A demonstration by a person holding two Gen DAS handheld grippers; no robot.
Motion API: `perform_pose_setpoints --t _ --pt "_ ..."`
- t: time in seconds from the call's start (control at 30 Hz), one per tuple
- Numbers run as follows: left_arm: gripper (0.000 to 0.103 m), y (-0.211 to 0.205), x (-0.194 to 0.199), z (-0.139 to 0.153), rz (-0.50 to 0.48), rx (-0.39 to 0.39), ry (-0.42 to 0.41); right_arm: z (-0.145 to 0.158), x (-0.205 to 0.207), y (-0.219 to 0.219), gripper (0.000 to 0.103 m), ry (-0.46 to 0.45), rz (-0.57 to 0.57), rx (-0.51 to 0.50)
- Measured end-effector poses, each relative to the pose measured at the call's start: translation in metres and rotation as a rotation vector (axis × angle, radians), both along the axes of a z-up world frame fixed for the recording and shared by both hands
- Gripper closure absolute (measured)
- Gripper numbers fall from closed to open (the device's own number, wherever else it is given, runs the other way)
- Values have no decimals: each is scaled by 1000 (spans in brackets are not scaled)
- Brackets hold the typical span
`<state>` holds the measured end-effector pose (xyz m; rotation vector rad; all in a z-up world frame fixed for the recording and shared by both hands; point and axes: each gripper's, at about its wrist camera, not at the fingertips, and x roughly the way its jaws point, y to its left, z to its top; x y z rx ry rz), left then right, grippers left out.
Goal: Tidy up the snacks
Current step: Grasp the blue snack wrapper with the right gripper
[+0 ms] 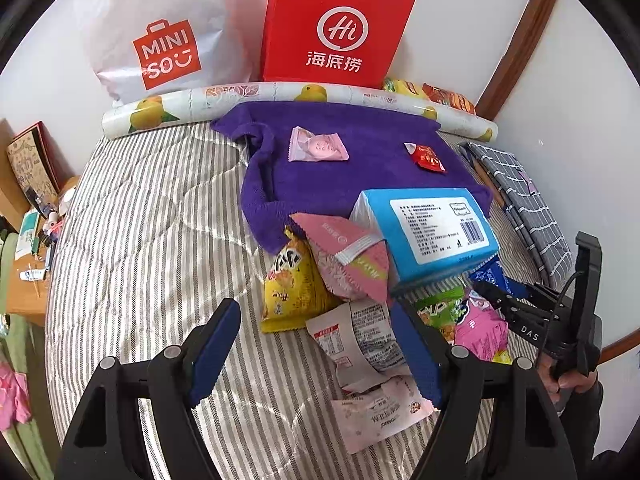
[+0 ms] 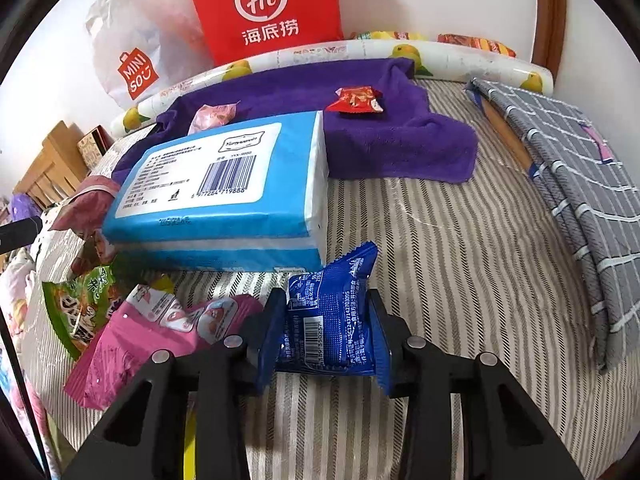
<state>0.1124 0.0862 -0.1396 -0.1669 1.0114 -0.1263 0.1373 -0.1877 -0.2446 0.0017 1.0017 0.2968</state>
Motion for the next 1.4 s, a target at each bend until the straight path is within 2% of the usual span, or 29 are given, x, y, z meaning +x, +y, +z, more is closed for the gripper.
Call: perform_pose_setpoints --t 0.07,0.37,0.5,0.73,0.8,0.9,0.93,1.23,1.4 --pt "27 0 -2 -3 -1 -6 5 3 -5 -2 69 -6 -7 -2" --pt "27 4 -8 -14 4 -33 25 25 -34 -26 69 -33 -85 39" --pt "27 11 -12 -16 17 -56 23 29 -42 -29 69 -32 -104 6" --pt "27 18 -4 -21 31 -90 27 33 -55 -33 69 -45 -112 16" --pt "27 17 1 -24 31 -71 29 33 -58 -32 69 -46 -105 22" --pt "27 15 8 -35 59 17 48 34 -59 -31 69 -51 -98 16" --pt "27 16 10 -39 64 21 54 35 -60 -31 69 -53 -97 17" --pt "28 25 27 -55 70 -26 69 34 -60 -30 69 -37 -97 57" --pt "28 18 42 -60 20 -14 58 33 -56 -26 69 -35 -88 44"
